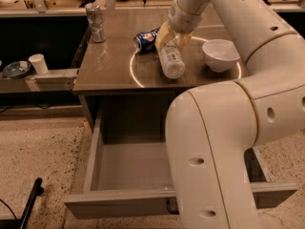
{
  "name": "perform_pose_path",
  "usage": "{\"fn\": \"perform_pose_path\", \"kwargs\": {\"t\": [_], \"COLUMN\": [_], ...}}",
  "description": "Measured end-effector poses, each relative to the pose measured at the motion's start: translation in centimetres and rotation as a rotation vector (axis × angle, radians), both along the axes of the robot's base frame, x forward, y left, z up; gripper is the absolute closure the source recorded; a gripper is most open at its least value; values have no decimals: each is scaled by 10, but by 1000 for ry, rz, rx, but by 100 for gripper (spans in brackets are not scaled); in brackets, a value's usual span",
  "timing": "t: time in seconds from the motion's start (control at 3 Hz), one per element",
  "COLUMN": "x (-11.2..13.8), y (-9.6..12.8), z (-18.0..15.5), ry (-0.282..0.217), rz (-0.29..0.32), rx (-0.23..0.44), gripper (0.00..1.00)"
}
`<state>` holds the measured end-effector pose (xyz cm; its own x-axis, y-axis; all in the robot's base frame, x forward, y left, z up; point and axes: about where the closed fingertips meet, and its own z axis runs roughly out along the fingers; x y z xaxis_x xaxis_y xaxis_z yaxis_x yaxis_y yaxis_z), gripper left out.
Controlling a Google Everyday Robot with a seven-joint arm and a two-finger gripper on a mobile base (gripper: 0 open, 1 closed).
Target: Pick blue plastic bottle from top drawer and place on counter
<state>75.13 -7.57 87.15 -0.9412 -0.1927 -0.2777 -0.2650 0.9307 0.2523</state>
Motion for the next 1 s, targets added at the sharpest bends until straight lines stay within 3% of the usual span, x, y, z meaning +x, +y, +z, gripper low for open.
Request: {"fn": "perform_pose_path", "kwargs": {"t": [0.67, 1.0], "x": [0, 0], "y": [0, 0], "z": [0, 0], "ry": [0, 0], "rz": [0, 0], "rx": [0, 0], "gripper": [1, 0]}}
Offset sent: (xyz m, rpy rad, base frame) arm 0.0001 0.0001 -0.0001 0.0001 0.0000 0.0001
